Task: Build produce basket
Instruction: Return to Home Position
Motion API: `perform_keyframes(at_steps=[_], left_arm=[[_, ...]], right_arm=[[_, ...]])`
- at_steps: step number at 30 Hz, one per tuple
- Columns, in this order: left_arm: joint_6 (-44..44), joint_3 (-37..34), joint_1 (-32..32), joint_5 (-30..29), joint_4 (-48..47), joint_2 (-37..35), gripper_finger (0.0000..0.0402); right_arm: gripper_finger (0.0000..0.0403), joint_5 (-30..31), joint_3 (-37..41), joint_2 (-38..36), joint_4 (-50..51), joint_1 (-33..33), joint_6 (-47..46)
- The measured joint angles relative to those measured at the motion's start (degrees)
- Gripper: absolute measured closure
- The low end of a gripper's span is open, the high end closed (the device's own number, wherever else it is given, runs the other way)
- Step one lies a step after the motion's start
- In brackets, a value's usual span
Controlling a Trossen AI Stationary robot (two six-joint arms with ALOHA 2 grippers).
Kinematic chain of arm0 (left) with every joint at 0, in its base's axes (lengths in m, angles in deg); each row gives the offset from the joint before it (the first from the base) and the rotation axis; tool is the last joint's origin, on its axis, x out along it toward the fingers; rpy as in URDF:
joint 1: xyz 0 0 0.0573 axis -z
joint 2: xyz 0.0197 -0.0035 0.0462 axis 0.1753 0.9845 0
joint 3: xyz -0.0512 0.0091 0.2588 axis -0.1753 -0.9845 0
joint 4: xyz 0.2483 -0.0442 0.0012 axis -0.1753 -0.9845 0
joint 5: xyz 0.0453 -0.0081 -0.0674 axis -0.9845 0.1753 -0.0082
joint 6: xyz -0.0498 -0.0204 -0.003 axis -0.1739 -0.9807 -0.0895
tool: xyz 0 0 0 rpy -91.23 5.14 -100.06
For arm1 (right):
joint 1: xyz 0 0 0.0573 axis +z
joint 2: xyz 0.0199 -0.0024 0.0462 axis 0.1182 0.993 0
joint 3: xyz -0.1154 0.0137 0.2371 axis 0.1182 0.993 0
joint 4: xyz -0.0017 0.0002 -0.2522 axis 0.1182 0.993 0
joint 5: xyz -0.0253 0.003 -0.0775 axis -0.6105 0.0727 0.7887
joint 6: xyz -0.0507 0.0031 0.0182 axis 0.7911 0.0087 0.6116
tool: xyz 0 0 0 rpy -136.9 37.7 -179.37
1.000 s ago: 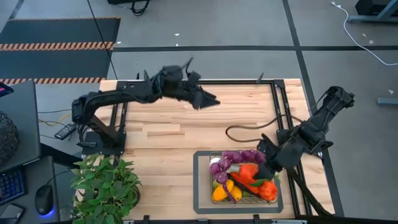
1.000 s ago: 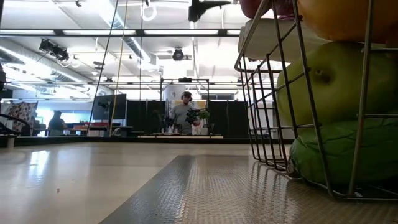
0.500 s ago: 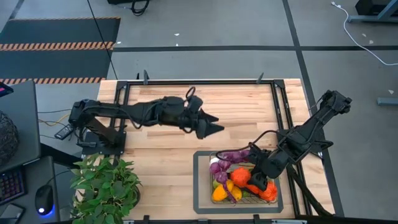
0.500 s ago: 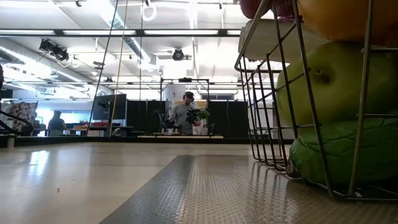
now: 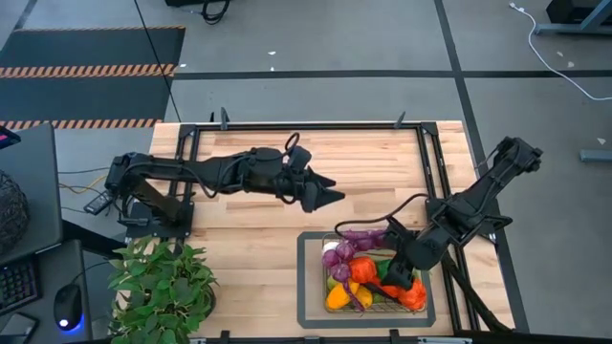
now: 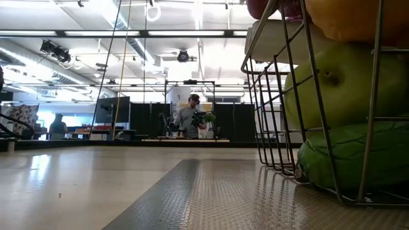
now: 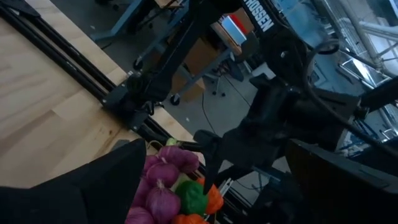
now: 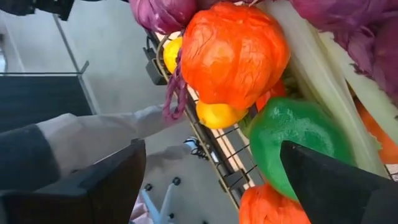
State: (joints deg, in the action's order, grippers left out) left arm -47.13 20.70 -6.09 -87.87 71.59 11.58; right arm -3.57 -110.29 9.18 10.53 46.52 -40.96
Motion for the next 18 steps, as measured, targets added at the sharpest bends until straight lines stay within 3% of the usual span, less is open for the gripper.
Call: perform_keyframes(at_steps=[6, 14, 18], left_arm=[[3.7, 0.9, 0.2, 0.0, -0.2, -0.7, 0.0008], [25.2, 6.3, 1.7, -0.3, -3.6, -3.4, 0.0025], [21.6, 9.7, 1.2, -0.3, -8.3, -4.0, 0.0026]], right_arm=[[0.0031, 0.9, 0.0, -3.3, -0.1, -0.2, 0.2], [0.0046, 7.6, 0.0, -8.6, -4.8, -3.4, 7.4], [0.0052, 7.6, 0.0, -9.6, -8.7, -6.1, 14.4]])
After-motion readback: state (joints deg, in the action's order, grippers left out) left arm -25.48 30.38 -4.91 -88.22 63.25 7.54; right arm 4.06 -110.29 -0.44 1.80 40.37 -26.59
